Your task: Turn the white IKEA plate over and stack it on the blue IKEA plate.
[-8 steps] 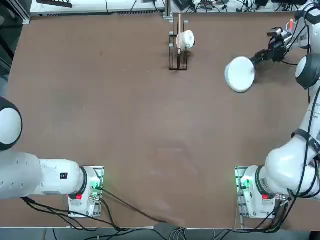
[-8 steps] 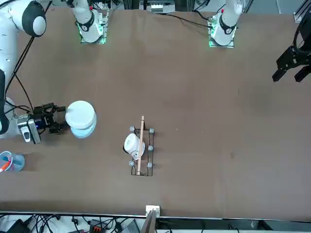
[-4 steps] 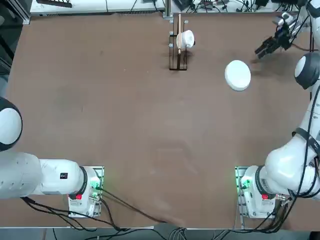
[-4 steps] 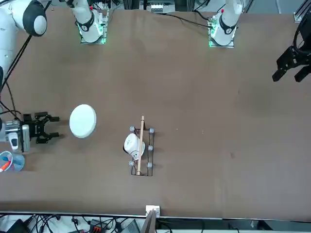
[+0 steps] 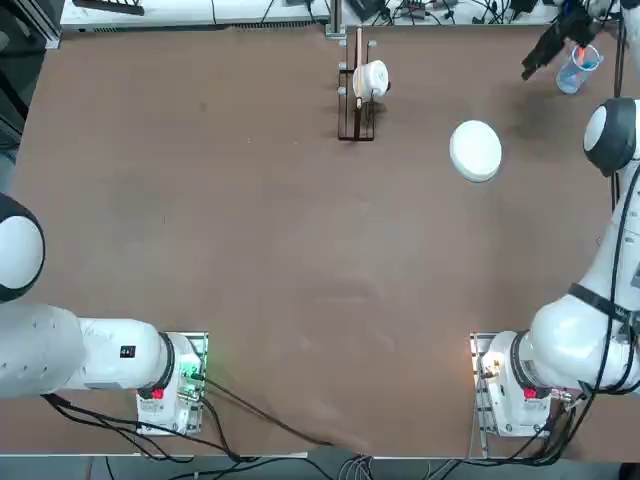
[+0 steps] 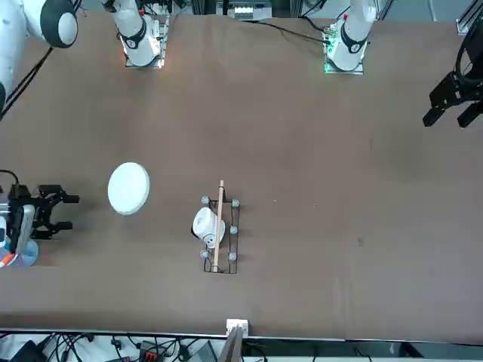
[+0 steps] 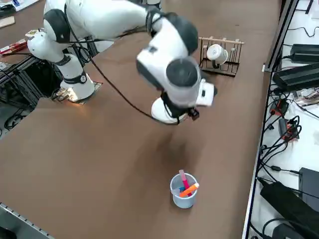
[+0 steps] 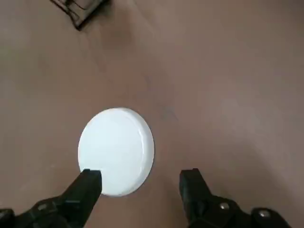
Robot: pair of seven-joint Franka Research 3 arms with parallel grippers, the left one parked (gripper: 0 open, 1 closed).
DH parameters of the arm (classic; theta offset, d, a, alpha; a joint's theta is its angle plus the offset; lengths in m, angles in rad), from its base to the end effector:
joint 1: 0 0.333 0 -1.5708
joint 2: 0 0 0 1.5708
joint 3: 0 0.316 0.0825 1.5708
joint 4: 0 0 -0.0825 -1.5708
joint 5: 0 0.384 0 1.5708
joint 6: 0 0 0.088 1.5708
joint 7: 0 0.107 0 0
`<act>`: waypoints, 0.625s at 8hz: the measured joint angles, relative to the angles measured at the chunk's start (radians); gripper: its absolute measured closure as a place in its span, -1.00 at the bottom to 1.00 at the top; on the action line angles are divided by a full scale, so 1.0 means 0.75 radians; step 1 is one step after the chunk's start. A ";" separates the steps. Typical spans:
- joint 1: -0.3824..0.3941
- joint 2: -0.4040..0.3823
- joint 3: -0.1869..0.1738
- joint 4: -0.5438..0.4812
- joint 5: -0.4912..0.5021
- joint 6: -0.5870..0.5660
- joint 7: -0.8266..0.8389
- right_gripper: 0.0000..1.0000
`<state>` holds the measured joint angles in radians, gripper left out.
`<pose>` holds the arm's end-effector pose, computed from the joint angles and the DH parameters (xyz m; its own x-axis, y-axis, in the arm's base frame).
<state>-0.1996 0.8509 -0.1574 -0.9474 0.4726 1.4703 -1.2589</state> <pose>0.7191 -0.1675 0.3539 0.6368 0.7375 0.2251 0.7511 -0.5274 -0.3971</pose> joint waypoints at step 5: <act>0.248 -0.439 0.002 0.017 -0.495 -0.233 1.002 -1.00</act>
<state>-0.0139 0.5217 -0.1556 -0.9344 0.1017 1.2954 -0.5075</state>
